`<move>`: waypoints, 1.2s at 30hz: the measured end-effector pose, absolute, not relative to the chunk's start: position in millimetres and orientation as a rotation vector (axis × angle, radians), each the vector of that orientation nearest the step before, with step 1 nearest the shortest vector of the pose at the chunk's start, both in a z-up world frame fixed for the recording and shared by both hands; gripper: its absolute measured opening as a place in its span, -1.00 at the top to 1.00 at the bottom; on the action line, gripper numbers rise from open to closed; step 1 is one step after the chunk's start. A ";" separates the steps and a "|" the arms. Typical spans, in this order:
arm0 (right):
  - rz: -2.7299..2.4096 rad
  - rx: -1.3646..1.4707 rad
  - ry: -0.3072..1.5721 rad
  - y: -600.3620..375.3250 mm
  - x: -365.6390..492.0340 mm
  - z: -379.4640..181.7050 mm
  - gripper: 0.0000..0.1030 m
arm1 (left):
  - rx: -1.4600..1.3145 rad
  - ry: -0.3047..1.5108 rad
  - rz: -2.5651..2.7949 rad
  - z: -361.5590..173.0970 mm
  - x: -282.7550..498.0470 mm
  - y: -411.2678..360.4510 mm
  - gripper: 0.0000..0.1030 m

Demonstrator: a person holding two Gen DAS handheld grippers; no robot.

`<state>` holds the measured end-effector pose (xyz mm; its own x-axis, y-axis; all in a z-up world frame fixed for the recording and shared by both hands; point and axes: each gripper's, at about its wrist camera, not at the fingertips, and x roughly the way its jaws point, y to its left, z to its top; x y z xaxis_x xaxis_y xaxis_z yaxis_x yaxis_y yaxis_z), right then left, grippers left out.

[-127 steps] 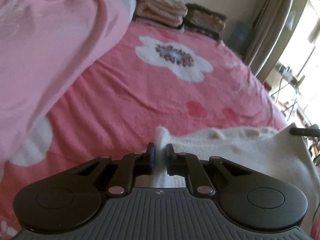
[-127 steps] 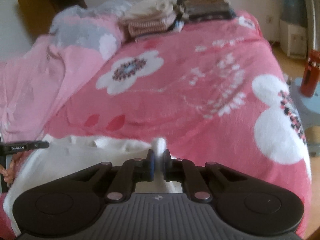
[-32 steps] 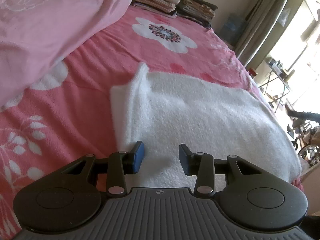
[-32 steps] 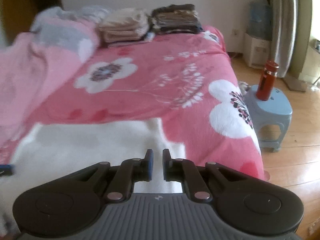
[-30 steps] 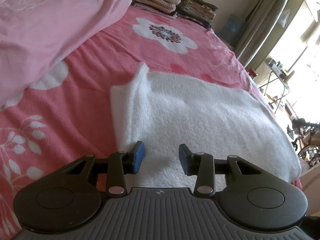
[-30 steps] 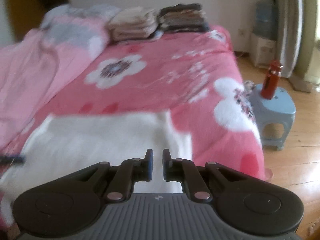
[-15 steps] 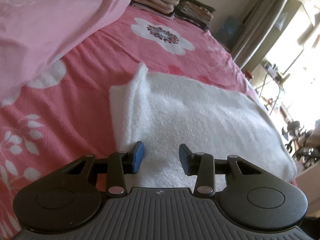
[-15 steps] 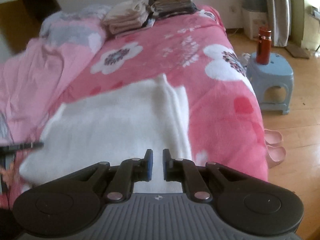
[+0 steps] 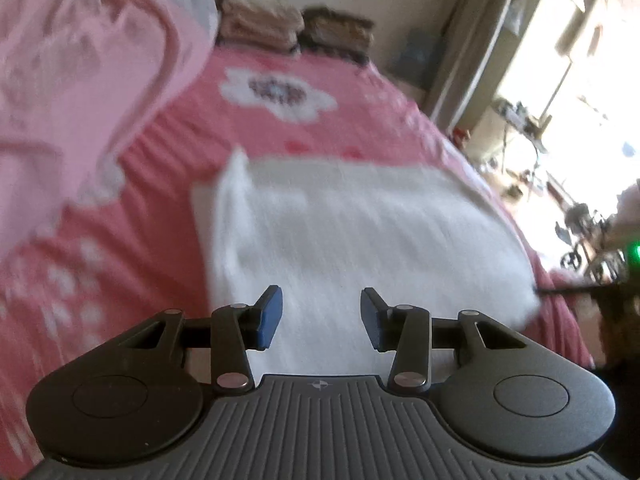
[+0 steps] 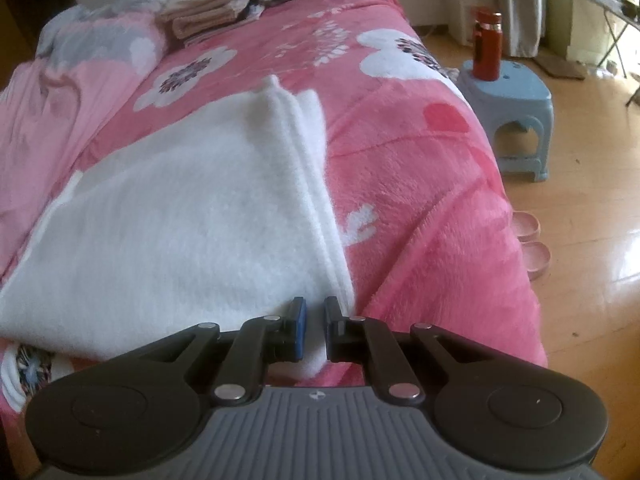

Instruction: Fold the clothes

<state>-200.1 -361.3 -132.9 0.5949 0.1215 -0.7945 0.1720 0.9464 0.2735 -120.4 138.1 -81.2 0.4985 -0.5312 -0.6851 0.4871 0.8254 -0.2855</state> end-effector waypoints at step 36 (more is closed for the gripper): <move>0.734 -0.276 0.922 -143.6 -166.4 -125.8 0.77 | -0.053 0.895 -0.546 -122.6 -132.0 151.9 0.24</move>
